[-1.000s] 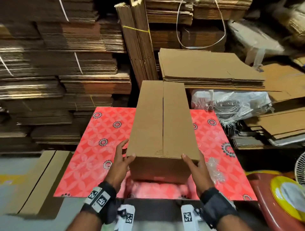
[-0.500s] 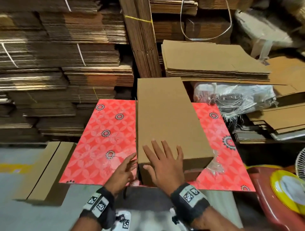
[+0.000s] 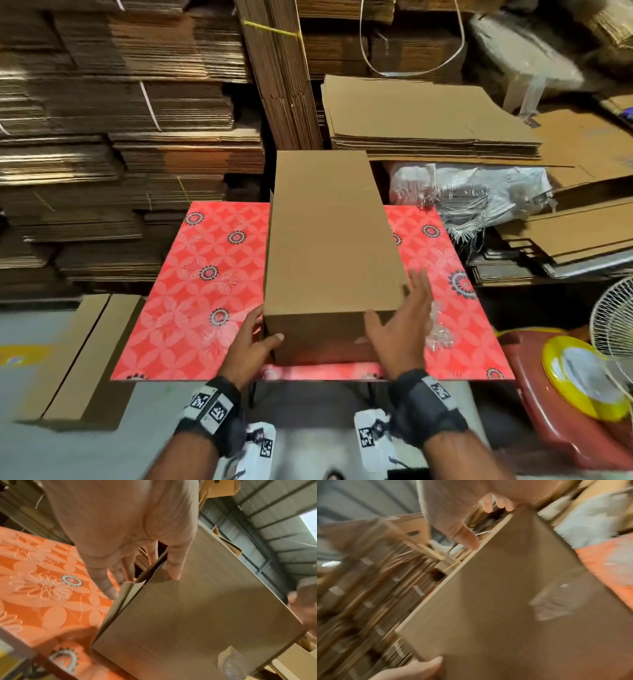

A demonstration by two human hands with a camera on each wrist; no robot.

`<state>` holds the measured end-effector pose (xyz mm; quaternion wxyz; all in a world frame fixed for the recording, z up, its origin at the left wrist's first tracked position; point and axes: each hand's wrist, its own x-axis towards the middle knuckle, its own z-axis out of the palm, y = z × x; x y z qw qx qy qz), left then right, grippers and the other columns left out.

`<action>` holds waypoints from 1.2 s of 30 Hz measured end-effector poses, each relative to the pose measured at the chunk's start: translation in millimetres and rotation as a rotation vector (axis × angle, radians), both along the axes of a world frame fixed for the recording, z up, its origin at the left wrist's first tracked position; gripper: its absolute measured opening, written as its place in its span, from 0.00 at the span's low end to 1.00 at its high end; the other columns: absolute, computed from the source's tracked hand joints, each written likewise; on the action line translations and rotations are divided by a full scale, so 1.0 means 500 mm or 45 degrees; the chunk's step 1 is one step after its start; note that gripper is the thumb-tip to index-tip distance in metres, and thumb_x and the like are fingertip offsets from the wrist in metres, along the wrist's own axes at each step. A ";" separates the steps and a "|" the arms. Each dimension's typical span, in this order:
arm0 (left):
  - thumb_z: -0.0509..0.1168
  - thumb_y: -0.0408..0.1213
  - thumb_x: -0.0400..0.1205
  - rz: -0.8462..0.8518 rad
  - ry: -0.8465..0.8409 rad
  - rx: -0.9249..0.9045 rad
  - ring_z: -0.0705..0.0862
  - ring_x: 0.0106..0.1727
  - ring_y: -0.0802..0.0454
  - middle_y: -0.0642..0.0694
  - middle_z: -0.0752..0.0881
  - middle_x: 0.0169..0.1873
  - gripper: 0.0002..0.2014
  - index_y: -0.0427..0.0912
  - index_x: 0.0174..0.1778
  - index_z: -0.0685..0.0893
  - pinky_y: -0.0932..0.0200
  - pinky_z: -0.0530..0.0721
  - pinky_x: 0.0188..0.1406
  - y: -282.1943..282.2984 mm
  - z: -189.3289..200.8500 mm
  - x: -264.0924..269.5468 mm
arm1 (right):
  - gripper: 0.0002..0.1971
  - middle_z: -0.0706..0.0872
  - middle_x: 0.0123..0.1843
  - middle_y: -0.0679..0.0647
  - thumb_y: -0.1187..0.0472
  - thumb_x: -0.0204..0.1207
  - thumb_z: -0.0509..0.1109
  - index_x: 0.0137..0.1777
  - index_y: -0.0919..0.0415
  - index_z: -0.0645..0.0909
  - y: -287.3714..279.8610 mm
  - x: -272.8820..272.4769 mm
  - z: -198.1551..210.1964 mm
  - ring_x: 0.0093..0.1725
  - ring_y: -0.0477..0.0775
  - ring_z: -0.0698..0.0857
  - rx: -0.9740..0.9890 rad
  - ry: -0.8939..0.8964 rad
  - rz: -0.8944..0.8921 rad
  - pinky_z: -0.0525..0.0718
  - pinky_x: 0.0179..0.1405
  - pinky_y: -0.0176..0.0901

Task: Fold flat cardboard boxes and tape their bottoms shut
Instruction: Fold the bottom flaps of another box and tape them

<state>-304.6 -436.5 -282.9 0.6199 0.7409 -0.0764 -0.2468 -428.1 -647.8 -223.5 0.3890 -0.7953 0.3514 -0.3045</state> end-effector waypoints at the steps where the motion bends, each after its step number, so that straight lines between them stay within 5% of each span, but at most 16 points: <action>1: 0.69 0.24 0.83 0.007 0.038 -0.033 0.83 0.69 0.54 0.51 0.86 0.66 0.28 0.51 0.77 0.75 0.68 0.80 0.55 -0.004 -0.003 -0.004 | 0.52 0.60 0.88 0.58 0.64 0.65 0.81 0.87 0.59 0.57 -0.013 -0.011 -0.011 0.87 0.60 0.62 0.062 0.039 -0.093 0.62 0.83 0.70; 4: 0.65 0.24 0.86 0.000 0.105 -0.075 0.82 0.64 0.65 0.57 0.85 0.65 0.27 0.52 0.78 0.73 0.70 0.81 0.53 -0.022 -0.004 -0.016 | 0.37 0.76 0.78 0.58 0.69 0.72 0.78 0.79 0.58 0.68 -0.037 -0.042 -0.045 0.80 0.61 0.72 0.480 0.050 -0.132 0.71 0.76 0.51; 6: 0.63 0.24 0.87 -0.016 0.125 -0.085 0.82 0.62 0.66 0.57 0.85 0.61 0.24 0.48 0.77 0.73 0.73 0.80 0.50 -0.032 -0.010 -0.019 | 0.30 0.84 0.68 0.51 0.71 0.73 0.78 0.71 0.50 0.72 -0.042 -0.056 -0.078 0.73 0.59 0.80 0.743 0.077 0.035 0.77 0.67 0.47; 9: 0.64 0.29 0.88 -0.035 0.158 -0.091 0.81 0.70 0.56 0.59 0.84 0.63 0.21 0.54 0.74 0.75 0.63 0.81 0.59 -0.032 -0.022 -0.016 | 0.43 0.74 0.83 0.50 0.68 0.74 0.79 0.85 0.50 0.62 -0.045 -0.072 -0.105 0.82 0.54 0.71 0.755 0.178 0.190 0.69 0.82 0.55; 11: 0.68 0.29 0.86 -0.067 0.170 -0.139 0.79 0.71 0.61 0.62 0.83 0.67 0.26 0.61 0.74 0.74 0.58 0.78 0.68 -0.023 -0.026 -0.013 | 0.41 0.74 0.83 0.46 0.65 0.76 0.79 0.85 0.47 0.64 -0.044 -0.077 -0.086 0.83 0.51 0.70 0.785 0.118 0.214 0.68 0.83 0.54; 13: 0.74 0.27 0.81 -0.047 0.157 -0.189 0.80 0.66 0.57 0.57 0.84 0.62 0.28 0.57 0.70 0.75 0.59 0.79 0.64 -0.017 -0.022 -0.010 | 0.35 0.78 0.76 0.40 0.59 0.76 0.80 0.79 0.40 0.71 -0.042 -0.076 -0.042 0.78 0.40 0.75 0.637 0.000 0.207 0.72 0.79 0.51; 15: 0.77 0.25 0.71 0.042 0.246 -0.347 0.84 0.58 0.49 0.46 0.85 0.51 0.28 0.48 0.62 0.75 0.58 0.84 0.52 -0.024 -0.012 -0.020 | 0.35 0.77 0.74 0.39 0.50 0.72 0.80 0.78 0.39 0.72 -0.036 -0.066 0.020 0.75 0.33 0.74 0.232 -0.100 0.248 0.73 0.79 0.49; 18: 0.68 0.16 0.70 0.206 0.514 -0.696 0.88 0.53 0.44 0.37 0.88 0.52 0.33 0.51 0.66 0.76 0.52 0.85 0.49 -0.062 -0.016 -0.059 | 0.40 0.71 0.81 0.43 0.46 0.71 0.74 0.85 0.42 0.66 -0.009 -0.026 0.112 0.82 0.45 0.70 -0.447 0.043 0.443 0.72 0.71 0.61; 22: 0.55 0.06 0.69 0.528 0.835 -0.886 0.88 0.52 0.40 0.29 0.83 0.53 0.28 0.37 0.60 0.73 0.43 0.91 0.53 -0.130 -0.056 -0.114 | 0.49 0.64 0.88 0.48 0.50 0.68 0.74 0.89 0.44 0.57 0.046 0.035 0.168 0.87 0.56 0.64 -1.038 0.497 0.582 0.64 0.74 0.79; 25: 0.61 0.12 0.58 0.549 0.867 -0.849 0.84 0.54 0.37 0.29 0.81 0.51 0.27 0.32 0.54 0.73 0.38 0.85 0.66 -0.143 -0.077 -0.139 | 0.51 0.60 0.89 0.48 0.53 0.70 0.77 0.90 0.43 0.53 0.056 0.059 0.159 0.89 0.57 0.59 -1.118 0.574 0.664 0.52 0.78 0.84; 29: 0.56 0.07 0.71 0.524 0.825 -0.775 0.86 0.64 0.34 0.28 0.86 0.62 0.31 0.31 0.68 0.76 0.42 0.87 0.63 -0.132 -0.103 -0.119 | 0.55 0.60 0.90 0.48 0.57 0.66 0.79 0.91 0.44 0.52 0.047 0.054 0.146 0.89 0.56 0.60 -1.139 0.585 0.681 0.60 0.76 0.85; 32: 0.56 0.11 0.73 0.423 0.807 -0.610 0.86 0.65 0.32 0.23 0.86 0.61 0.24 0.24 0.67 0.76 0.41 0.85 0.68 -0.116 -0.113 -0.113 | 0.55 0.60 0.90 0.50 0.58 0.64 0.78 0.91 0.47 0.54 0.040 0.045 0.117 0.89 0.55 0.61 -1.181 0.572 0.666 0.62 0.76 0.81; 36: 0.65 0.21 0.77 0.128 0.538 -0.052 0.89 0.45 0.45 0.36 0.92 0.43 0.14 0.32 0.58 0.83 0.59 0.86 0.38 -0.066 -0.113 -0.111 | 0.55 0.63 0.90 0.53 0.55 0.59 0.78 0.90 0.55 0.60 0.030 0.027 0.017 0.88 0.56 0.64 -1.111 0.709 0.706 0.66 0.78 0.73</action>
